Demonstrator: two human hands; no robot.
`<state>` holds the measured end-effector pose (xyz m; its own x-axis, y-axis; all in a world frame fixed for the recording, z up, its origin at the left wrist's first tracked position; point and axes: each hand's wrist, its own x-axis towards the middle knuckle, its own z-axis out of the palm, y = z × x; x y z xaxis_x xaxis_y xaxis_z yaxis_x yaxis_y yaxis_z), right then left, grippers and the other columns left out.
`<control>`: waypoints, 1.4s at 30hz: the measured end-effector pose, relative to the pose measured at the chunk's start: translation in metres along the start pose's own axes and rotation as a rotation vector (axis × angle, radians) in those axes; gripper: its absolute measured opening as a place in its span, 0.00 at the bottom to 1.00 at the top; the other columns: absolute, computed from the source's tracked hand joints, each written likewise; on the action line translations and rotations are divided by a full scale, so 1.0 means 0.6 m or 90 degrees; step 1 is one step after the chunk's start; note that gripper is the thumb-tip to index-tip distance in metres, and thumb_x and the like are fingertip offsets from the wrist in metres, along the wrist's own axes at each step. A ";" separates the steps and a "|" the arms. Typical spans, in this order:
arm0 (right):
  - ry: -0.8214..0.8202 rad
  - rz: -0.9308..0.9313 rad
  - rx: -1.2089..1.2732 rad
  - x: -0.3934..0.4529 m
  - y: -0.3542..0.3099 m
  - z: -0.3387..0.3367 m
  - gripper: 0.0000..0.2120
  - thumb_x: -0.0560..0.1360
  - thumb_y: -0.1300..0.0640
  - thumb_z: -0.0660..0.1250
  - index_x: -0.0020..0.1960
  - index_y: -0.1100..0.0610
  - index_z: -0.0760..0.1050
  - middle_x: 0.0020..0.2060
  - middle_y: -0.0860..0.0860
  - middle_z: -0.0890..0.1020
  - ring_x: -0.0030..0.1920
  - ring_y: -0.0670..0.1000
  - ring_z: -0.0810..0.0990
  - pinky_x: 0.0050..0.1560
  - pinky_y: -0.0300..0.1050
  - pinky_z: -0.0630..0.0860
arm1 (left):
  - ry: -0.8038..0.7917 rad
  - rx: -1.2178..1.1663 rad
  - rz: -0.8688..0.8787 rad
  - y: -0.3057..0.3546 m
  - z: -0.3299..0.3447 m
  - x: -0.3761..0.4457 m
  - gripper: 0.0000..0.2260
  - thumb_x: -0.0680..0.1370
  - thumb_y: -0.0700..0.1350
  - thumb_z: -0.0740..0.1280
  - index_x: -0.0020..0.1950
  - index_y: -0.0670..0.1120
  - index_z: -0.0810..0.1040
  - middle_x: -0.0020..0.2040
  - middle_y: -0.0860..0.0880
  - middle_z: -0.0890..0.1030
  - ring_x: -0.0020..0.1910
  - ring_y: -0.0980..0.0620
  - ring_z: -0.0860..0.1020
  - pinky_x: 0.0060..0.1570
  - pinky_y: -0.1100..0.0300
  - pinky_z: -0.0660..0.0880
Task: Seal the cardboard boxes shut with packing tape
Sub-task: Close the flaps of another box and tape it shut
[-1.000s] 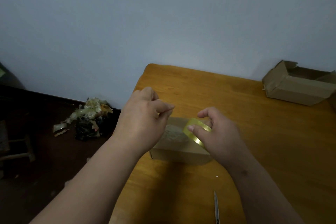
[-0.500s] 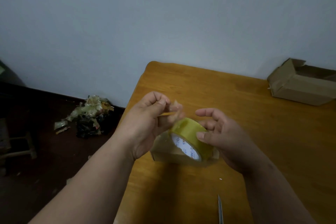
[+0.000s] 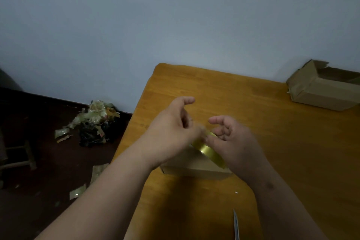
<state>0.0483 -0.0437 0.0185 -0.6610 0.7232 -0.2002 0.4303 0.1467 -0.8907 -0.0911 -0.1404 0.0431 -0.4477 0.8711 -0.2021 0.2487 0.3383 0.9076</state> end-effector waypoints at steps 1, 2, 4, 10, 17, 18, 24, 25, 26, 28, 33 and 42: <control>-0.005 0.001 -0.012 0.002 -0.001 0.001 0.17 0.74 0.58 0.73 0.60 0.48 0.73 0.44 0.45 0.83 0.43 0.42 0.82 0.41 0.36 0.78 | -0.044 0.119 0.014 0.004 0.001 0.003 0.27 0.75 0.47 0.72 0.71 0.58 0.66 0.42 0.54 0.75 0.42 0.55 0.77 0.43 0.62 0.75; -0.014 0.003 -0.020 0.003 -0.001 0.001 0.18 0.74 0.57 0.73 0.61 0.47 0.73 0.45 0.45 0.83 0.45 0.42 0.82 0.43 0.37 0.77 | -0.068 0.232 0.024 0.008 0.002 0.005 0.27 0.74 0.47 0.73 0.70 0.58 0.67 0.43 0.55 0.73 0.42 0.56 0.74 0.40 0.64 0.71; -0.036 -0.005 -0.030 0.005 0.001 0.001 0.19 0.75 0.57 0.72 0.63 0.47 0.72 0.46 0.46 0.83 0.46 0.42 0.82 0.44 0.37 0.76 | -0.065 0.366 0.034 0.017 0.005 0.012 0.11 0.75 0.48 0.72 0.53 0.59 0.74 0.46 0.55 0.71 0.43 0.56 0.71 0.40 0.64 0.67; -0.165 -0.001 0.005 0.002 0.013 -0.023 0.26 0.75 0.63 0.70 0.68 0.46 0.68 0.50 0.48 0.84 0.49 0.44 0.83 0.48 0.41 0.80 | 0.012 0.351 -0.013 0.003 -0.008 0.020 0.06 0.78 0.47 0.68 0.42 0.56 0.76 0.45 0.55 0.70 0.44 0.55 0.70 0.40 0.62 0.66; -0.171 -0.094 -0.122 0.001 0.035 -0.009 0.02 0.78 0.54 0.68 0.50 0.50 0.78 0.45 0.47 0.81 0.45 0.44 0.79 0.44 0.38 0.75 | 0.023 0.435 -0.022 -0.025 -0.034 0.021 0.05 0.82 0.45 0.63 0.50 0.50 0.79 0.48 0.53 0.69 0.43 0.55 0.71 0.42 0.63 0.66; -0.149 -0.104 -0.121 0.001 0.034 -0.004 0.02 0.79 0.52 0.67 0.49 0.50 0.77 0.43 0.47 0.80 0.43 0.45 0.78 0.43 0.42 0.75 | 0.015 0.421 -0.026 -0.027 -0.038 0.019 0.05 0.82 0.45 0.63 0.47 0.51 0.77 0.47 0.53 0.69 0.43 0.54 0.72 0.42 0.63 0.66; -0.052 -0.080 -0.107 0.008 0.021 0.009 0.09 0.80 0.50 0.63 0.43 0.52 0.75 0.35 0.51 0.77 0.33 0.43 0.71 0.33 0.38 0.68 | -0.038 0.296 -0.024 -0.031 -0.060 0.000 0.08 0.80 0.47 0.65 0.40 0.54 0.75 0.42 0.55 0.74 0.43 0.55 0.75 0.39 0.60 0.70; -0.040 -0.079 -0.119 0.009 0.017 0.013 0.10 0.80 0.49 0.63 0.43 0.53 0.75 0.36 0.52 0.77 0.33 0.44 0.71 0.33 0.38 0.67 | -0.049 0.293 -0.026 -0.033 -0.062 -0.003 0.09 0.80 0.47 0.65 0.40 0.54 0.75 0.40 0.55 0.75 0.42 0.55 0.76 0.39 0.60 0.70; -0.029 -0.079 -0.150 0.010 0.014 0.017 0.11 0.79 0.48 0.64 0.42 0.53 0.75 0.37 0.52 0.77 0.34 0.45 0.72 0.34 0.40 0.68 | -0.062 0.286 -0.030 -0.034 -0.064 -0.006 0.09 0.80 0.47 0.65 0.39 0.53 0.75 0.39 0.55 0.76 0.41 0.54 0.76 0.39 0.59 0.73; 0.007 -0.079 -0.247 0.012 0.008 0.024 0.11 0.78 0.46 0.65 0.44 0.53 0.76 0.39 0.49 0.76 0.38 0.46 0.73 0.38 0.45 0.71 | -0.084 0.252 -0.038 -0.033 -0.069 -0.012 0.08 0.79 0.47 0.67 0.39 0.52 0.77 0.34 0.54 0.76 0.41 0.50 0.79 0.43 0.51 0.79; 0.086 -0.060 -0.261 0.016 -0.009 0.030 0.15 0.78 0.43 0.65 0.51 0.55 0.79 0.43 0.49 0.77 0.42 0.48 0.74 0.38 0.44 0.66 | -0.015 0.242 -0.033 -0.032 -0.062 -0.011 0.11 0.74 0.54 0.72 0.41 0.48 0.77 0.31 0.53 0.74 0.37 0.47 0.79 0.43 0.45 0.80; -0.059 0.029 0.075 0.002 -0.016 0.004 0.15 0.67 0.52 0.66 0.53 0.47 0.81 0.46 0.48 0.85 0.48 0.50 0.83 0.52 0.55 0.80 | 0.001 -0.055 -0.071 -0.046 -0.042 -0.015 0.09 0.80 0.46 0.67 0.56 0.55 0.84 0.49 0.55 0.85 0.36 0.67 0.77 0.34 0.72 0.71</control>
<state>0.0421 -0.0457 0.0256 -0.6980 0.6617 -0.2738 0.3897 0.0301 -0.9205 -0.1158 -0.1665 0.0295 -0.4702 0.8292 -0.3022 0.1229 0.4006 0.9080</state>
